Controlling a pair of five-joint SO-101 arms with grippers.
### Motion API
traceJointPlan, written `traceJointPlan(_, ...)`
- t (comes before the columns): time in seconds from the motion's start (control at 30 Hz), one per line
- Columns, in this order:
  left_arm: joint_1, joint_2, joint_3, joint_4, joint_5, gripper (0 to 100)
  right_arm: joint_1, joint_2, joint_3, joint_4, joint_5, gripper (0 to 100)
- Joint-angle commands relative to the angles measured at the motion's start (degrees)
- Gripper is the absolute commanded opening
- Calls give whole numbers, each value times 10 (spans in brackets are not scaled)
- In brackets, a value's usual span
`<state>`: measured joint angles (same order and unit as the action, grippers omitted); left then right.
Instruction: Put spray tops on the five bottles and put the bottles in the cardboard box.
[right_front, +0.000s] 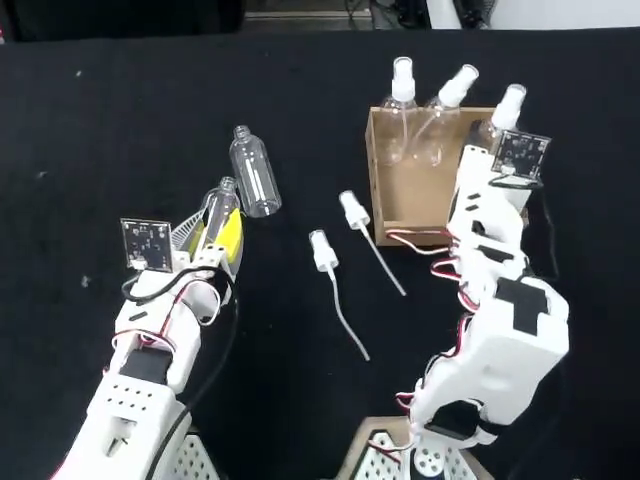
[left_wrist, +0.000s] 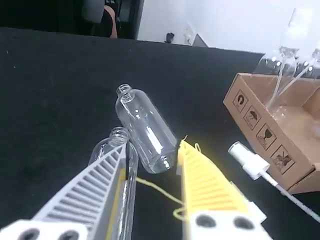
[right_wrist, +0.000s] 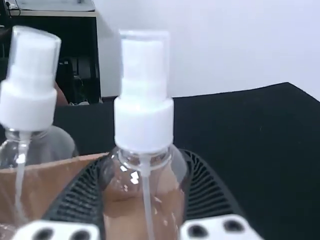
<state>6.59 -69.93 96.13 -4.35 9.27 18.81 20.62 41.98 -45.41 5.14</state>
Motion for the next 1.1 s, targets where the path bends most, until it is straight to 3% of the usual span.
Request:
traceJointPlan(0.0, 7, -10, 14, -11, -30, 163, 2, -4, -9, -20, 0, 11)
traceJointPlan(1.07, 7, -10, 14, -12, -33, 163, -3, 47, -12, -19, 2, 13)
